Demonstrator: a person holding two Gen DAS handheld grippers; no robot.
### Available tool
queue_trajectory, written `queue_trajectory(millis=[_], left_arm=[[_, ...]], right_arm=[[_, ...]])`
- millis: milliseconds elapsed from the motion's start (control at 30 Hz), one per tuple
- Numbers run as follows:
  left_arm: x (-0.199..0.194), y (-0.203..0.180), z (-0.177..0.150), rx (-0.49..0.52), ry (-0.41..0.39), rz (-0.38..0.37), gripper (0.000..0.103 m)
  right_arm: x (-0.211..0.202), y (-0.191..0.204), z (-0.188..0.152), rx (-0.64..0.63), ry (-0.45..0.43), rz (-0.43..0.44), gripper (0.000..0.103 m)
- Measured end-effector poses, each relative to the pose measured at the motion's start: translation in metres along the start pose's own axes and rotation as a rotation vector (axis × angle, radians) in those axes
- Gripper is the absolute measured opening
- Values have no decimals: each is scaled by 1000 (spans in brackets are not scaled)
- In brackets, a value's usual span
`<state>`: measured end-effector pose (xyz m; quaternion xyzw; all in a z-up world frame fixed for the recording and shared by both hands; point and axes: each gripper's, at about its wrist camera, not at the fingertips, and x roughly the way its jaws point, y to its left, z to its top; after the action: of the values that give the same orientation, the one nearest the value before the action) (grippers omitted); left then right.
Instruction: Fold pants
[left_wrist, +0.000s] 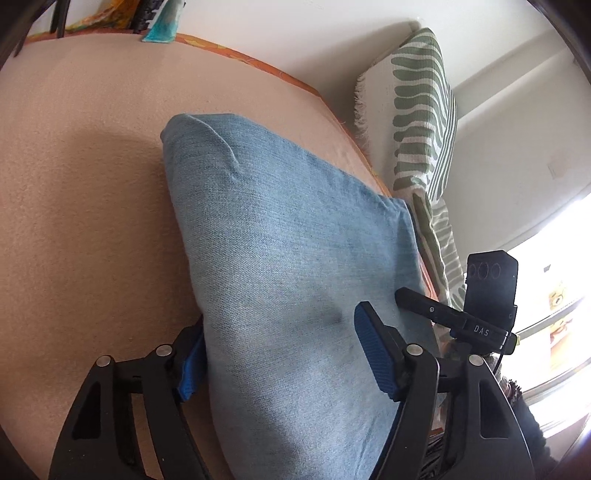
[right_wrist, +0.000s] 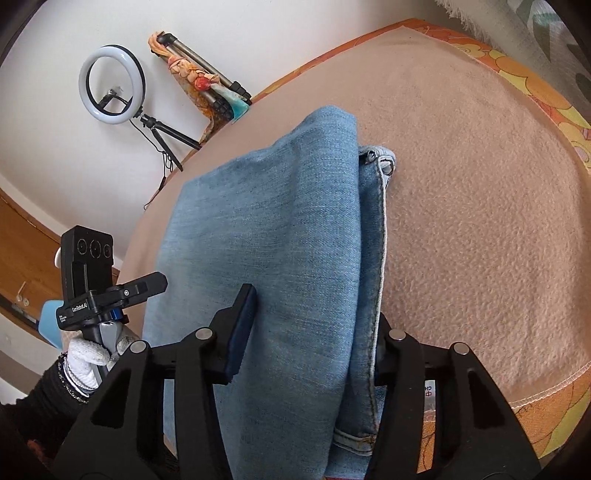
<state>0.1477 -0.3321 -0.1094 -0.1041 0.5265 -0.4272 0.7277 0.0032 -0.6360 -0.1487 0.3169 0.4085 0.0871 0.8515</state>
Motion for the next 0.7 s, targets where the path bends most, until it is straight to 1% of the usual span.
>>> queue_trajectory(millis=[33, 67, 133, 200, 267, 333, 400, 467, 533, 700], left_arm=[[-1, 2, 0, -7, -4, 2, 55], [-2, 4, 0, -15, -9, 1, 52], [-6, 8, -1, -32, -29, -13, 42], [-10, 8, -2, -27, -50, -19, 36], [-12, 4, -3, -6, -64, -15, 33], [-16, 1, -4, -4, -78, -22, 26], [-20, -1, -4, 0, -89, -24, 22], [-26, -5, -5, 18, -98, -30, 21], [-32, -11, -4, 36, -110, -41, 19], [-46, -23, 1, 53, -125, -72, 18]], right_arm=[[0, 4, 0, -19, 3, -24, 52], [0, 9, 1, -34, 10, -47, 52], [0, 14, 2, -40, 16, -74, 47], [-3, 20, 3, -42, 12, -102, 36], [-7, 28, 2, -58, 2, -129, 30], [-10, 37, 2, -81, -8, -161, 27], [-15, 48, 1, -110, -29, -190, 24], [-23, 60, 0, -144, -56, -206, 23], [-31, 74, 0, -176, -84, -204, 22], [-44, 108, 2, -232, -130, -178, 21]])
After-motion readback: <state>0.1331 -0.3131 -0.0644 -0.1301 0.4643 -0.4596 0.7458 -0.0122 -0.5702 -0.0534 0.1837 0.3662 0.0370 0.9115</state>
